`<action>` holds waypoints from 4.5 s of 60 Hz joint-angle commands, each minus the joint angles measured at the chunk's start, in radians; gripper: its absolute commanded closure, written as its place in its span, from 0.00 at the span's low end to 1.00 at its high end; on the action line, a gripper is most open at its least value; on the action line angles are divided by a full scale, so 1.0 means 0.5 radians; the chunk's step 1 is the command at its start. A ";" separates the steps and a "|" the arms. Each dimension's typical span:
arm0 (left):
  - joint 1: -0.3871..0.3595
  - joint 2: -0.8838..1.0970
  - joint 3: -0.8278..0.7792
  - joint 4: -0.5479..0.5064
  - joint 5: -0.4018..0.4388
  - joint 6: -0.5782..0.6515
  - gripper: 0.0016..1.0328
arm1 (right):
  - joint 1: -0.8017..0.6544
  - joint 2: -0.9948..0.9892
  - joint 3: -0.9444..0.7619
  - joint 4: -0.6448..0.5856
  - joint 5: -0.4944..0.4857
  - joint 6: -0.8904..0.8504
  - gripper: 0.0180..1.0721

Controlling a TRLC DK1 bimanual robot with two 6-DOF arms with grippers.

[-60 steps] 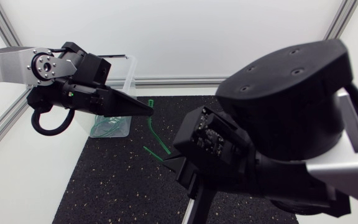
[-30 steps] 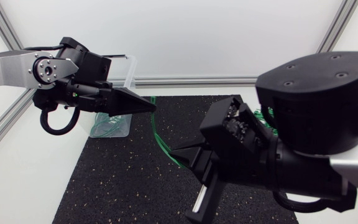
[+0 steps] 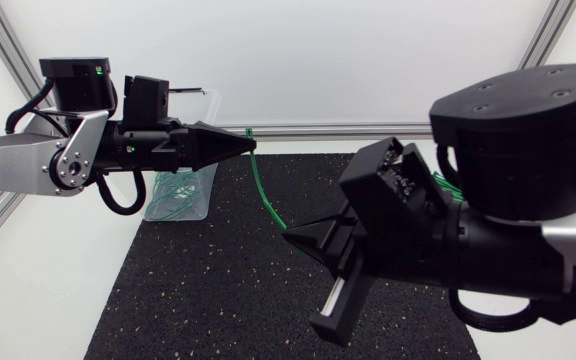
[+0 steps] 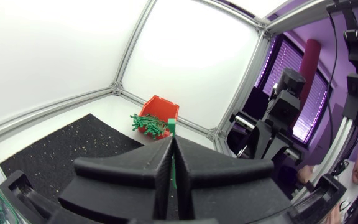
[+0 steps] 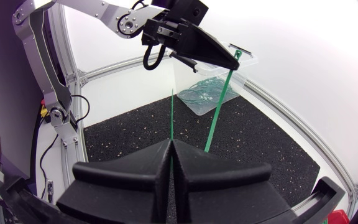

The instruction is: Take a green cable tie from the red box, thread the tail through the head to close it, then place it in the transparent bin on the left.

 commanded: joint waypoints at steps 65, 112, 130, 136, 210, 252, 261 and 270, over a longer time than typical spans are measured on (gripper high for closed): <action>-0.235 -0.172 -0.611 0.531 -0.098 -0.504 0.97 | -0.117 0.186 0.454 -0.529 -0.366 0.828 0.95; -0.182 -0.116 -0.580 0.665 -0.034 -0.550 0.97 | -0.534 0.526 0.638 -0.618 -1.194 1.712 0.95; -0.201 -0.166 -0.599 0.669 -0.037 -0.566 0.97 | -0.503 0.674 0.773 -0.753 -1.415 1.651 0.95; -0.204 -0.166 -0.599 0.672 -0.037 -0.569 0.97 | -0.516 0.683 0.800 -0.750 -1.446 1.669 0.95; -0.271 -0.270 -0.645 0.702 -0.175 -0.603 0.97 | -0.752 0.683 0.579 -0.397 -1.774 2.568 0.95; -0.330 -0.325 -0.685 0.705 -0.230 -0.642 0.97 | -0.795 0.569 0.518 -0.277 -1.765 2.629 0.95; -0.324 -0.322 -0.675 0.705 -0.242 -0.642 0.97 | -0.792 0.563 0.497 -0.271 -1.765 2.632 0.95; -0.321 -0.310 -0.666 0.705 -0.249 -0.645 0.97 | -0.792 0.563 0.494 -0.265 -1.768 2.639 0.95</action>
